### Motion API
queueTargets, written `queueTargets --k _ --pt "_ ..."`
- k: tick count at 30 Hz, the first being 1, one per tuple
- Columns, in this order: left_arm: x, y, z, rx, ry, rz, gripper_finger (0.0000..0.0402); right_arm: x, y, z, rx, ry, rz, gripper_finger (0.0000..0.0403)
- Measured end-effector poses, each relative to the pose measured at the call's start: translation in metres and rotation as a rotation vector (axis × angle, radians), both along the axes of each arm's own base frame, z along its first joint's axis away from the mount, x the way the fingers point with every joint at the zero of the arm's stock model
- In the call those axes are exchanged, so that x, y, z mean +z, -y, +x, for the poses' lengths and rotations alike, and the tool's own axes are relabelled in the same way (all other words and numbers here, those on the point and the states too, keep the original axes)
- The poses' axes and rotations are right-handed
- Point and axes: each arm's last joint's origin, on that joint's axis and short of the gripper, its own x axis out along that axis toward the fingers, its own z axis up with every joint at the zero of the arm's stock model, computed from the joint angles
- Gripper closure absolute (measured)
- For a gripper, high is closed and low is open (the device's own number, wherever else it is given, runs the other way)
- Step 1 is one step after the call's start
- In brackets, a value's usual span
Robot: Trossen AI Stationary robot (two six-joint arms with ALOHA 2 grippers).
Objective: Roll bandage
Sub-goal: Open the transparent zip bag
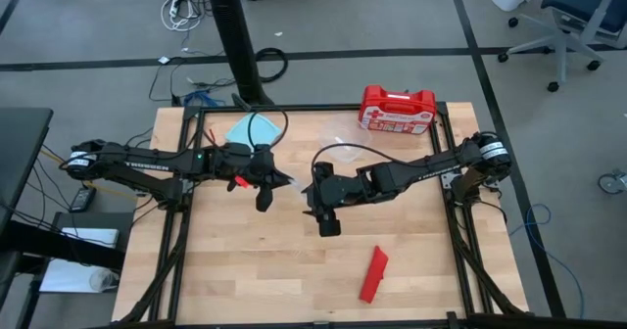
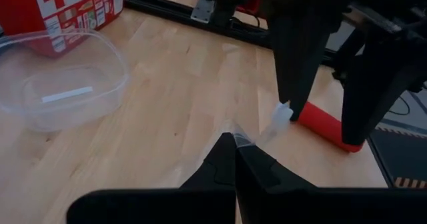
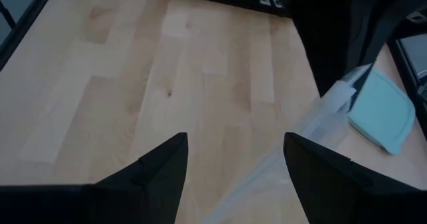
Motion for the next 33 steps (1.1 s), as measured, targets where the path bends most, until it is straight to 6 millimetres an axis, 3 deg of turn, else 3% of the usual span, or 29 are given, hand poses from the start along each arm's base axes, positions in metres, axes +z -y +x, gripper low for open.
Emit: queueTargets --k 33 --pt "0.0097 -0.0024 0.0033 0.074 0.105 0.036 0.0401 0.002 0.0061 0.0022 -0.153 0.051 0.025 0.0158"
